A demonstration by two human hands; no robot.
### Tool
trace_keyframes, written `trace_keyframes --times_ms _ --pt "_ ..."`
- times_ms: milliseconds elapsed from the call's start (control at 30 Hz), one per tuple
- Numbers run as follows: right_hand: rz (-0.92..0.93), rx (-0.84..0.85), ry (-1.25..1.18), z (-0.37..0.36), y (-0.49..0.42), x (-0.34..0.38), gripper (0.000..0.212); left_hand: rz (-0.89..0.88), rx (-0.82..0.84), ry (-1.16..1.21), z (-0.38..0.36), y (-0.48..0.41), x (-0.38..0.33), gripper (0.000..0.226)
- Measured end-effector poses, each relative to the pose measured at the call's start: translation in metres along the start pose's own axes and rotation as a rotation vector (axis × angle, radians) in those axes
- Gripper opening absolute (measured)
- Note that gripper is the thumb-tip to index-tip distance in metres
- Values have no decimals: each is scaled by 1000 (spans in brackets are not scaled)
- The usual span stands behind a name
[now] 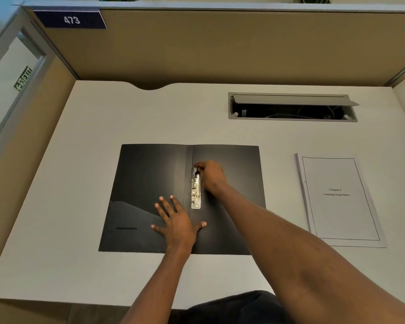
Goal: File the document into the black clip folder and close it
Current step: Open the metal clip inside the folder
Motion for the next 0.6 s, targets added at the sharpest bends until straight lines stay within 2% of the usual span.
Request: trace_keyframes --times_ms 167,367,600 --pt "43 -20 -15 14 16 -6 50 -25 -86 -23 -7 6 4 125" --pt "148 -51 26 37 46 -17 47 -72 -206 18 -4 21 0 95" --pt "174 -65 89 84 90 -51 53 -231 -326 199 7 66 -64 79"
Point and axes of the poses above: each hand's wrist, its own y-axis away from the middle knuckle, its own z-axis out of the back of the hand, x = y × z, the point moved 8 cm from there along -y, towards the middle knuckle, and after that the axes turned 15 degrees about z, right-handed, at the moved point
